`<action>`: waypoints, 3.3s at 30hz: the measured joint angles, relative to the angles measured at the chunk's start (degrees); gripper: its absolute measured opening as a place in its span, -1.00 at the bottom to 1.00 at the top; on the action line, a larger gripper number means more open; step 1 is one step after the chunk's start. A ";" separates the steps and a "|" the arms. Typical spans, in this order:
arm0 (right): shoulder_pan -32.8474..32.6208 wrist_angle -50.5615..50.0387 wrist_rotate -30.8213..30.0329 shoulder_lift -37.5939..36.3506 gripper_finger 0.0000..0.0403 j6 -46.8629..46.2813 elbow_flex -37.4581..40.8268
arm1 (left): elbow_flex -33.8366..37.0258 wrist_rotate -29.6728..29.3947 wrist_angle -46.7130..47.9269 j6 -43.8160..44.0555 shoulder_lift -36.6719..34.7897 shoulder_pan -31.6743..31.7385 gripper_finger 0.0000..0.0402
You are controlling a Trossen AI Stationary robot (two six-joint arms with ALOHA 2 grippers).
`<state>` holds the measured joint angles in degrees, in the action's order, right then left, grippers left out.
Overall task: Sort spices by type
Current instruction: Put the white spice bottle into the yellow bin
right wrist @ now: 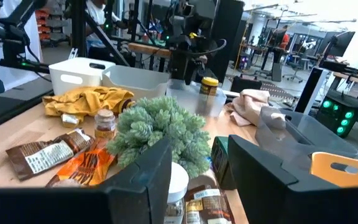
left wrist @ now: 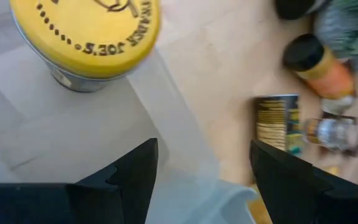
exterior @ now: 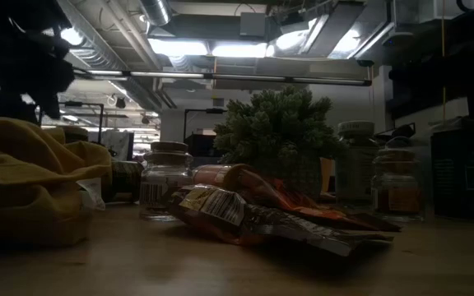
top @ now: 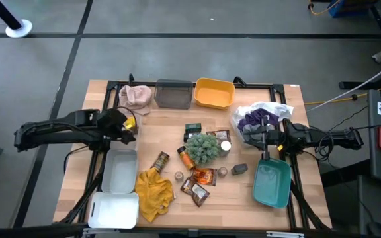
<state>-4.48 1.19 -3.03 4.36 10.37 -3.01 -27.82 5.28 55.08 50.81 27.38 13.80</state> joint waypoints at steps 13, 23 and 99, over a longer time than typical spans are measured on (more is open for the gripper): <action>-0.01 5.16 -12.70 0.02 -0.21 -10.44 0.00 | -3.39 0.33 1.26 -0.01 -5.25 0.00 0.18; -0.01 5.19 -17.01 0.02 0.06 -17.88 0.00 | -3.39 -1.44 -1.70 -0.68 -5.38 0.00 0.18; -0.01 -32.87 1.11 74.92 0.41 -11.37 -46.77 | -3.32 -4.29 -19.66 -16.77 -5.20 0.00 0.18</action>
<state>-4.49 -31.69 -1.91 79.28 -1.00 -49.78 -31.14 0.99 35.42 34.04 22.17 13.81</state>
